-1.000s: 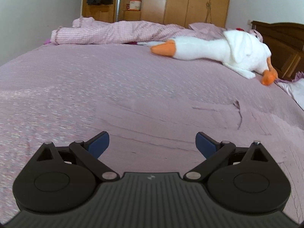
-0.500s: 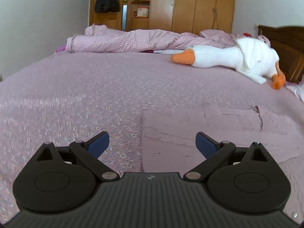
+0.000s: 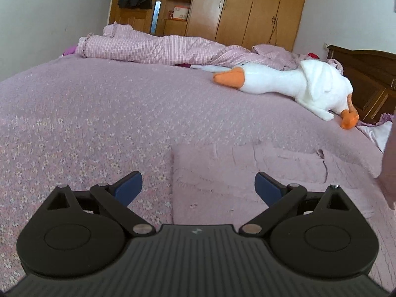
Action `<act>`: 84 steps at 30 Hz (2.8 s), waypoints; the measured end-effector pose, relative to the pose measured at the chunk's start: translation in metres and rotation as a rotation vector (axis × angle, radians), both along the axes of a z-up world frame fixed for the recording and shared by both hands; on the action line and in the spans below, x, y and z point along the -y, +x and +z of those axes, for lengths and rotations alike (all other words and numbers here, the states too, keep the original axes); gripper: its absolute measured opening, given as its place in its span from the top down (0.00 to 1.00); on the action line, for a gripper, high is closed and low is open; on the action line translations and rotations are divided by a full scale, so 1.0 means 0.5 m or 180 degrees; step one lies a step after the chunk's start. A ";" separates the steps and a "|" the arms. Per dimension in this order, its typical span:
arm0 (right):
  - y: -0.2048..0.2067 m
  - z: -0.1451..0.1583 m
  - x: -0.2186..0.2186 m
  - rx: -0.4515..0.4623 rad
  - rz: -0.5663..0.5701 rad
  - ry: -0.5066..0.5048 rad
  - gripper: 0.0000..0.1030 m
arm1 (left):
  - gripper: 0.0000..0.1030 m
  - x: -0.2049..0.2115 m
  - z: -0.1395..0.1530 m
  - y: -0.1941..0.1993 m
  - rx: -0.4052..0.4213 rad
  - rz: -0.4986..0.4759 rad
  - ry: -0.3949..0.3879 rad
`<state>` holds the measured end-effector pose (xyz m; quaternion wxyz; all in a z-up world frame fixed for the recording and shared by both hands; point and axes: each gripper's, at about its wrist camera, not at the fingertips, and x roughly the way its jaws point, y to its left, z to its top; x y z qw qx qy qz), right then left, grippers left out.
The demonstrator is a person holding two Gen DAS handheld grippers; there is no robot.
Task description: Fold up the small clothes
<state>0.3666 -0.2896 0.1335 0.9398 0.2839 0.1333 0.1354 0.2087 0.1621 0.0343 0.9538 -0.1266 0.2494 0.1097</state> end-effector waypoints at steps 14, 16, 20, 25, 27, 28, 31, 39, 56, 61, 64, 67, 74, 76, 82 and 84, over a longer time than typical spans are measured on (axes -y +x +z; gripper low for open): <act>-0.070 -0.059 -0.232 0.0248 0.0081 -0.0569 0.87 | 0.02 -0.065 0.011 0.001 0.0007 0.0209 -0.0259; -0.088 -0.094 -0.259 0.0313 0.0217 -0.0596 0.87 | 0.02 -0.063 0.011 0.008 -0.0007 0.0176 -0.0254; -0.111 -0.178 -0.330 0.0297 0.0550 -0.0923 0.87 | 0.02 -0.055 0.005 0.007 -0.0011 0.0157 -0.0128; -0.140 -0.248 -0.401 0.0305 0.0815 -0.1262 0.88 | 0.02 -0.064 0.000 0.010 -0.0041 0.0211 -0.0151; -0.150 -0.262 -0.416 0.0305 0.0887 -0.1277 0.89 | 0.02 -0.069 -0.002 0.007 -0.0045 0.0250 -0.0139; -0.151 -0.268 -0.419 0.0279 0.0914 -0.1279 0.89 | 0.02 -0.072 -0.002 0.008 -0.0058 0.0269 -0.0142; -0.163 -0.274 -0.431 0.0256 0.0940 -0.1298 0.89 | 0.02 -0.079 -0.003 0.008 -0.0051 0.0264 -0.0223; -0.177 -0.186 -0.421 0.0582 0.0951 -0.1503 0.89 | 0.02 -0.071 -0.001 0.011 -0.0045 0.0249 -0.0115; -0.165 0.008 -0.288 0.0940 0.0842 -0.1616 0.89 | 0.02 -0.077 0.000 0.011 -0.0061 0.0268 -0.0166; -0.196 -0.075 -0.375 0.1017 0.0996 -0.1636 0.89 | 0.02 -0.079 0.001 0.007 -0.0040 0.0298 -0.0152; -0.190 -0.155 -0.438 0.0763 0.1176 -0.1470 0.89 | 0.02 -0.088 0.000 0.004 -0.0048 0.0336 -0.0179; -0.194 -0.256 -0.512 0.0581 0.1224 -0.1580 0.89 | 0.02 -0.099 -0.002 0.004 -0.0064 0.0406 -0.0208; -0.222 -0.345 -0.619 0.0386 0.1477 -0.2104 0.82 | 0.02 -0.101 -0.005 0.012 -0.0091 0.0392 -0.0203; -0.233 -0.337 -0.618 0.0469 0.1537 -0.2016 0.53 | 0.02 -0.099 -0.005 0.014 -0.0097 0.0375 -0.0196; -0.246 -0.310 -0.572 0.0465 0.1547 -0.1470 0.19 | 0.02 -0.089 -0.004 0.010 -0.0077 0.0337 -0.0087; -0.248 -0.305 -0.544 0.0401 0.1460 -0.1371 0.19 | 0.02 -0.087 -0.003 0.009 -0.0065 0.0320 -0.0082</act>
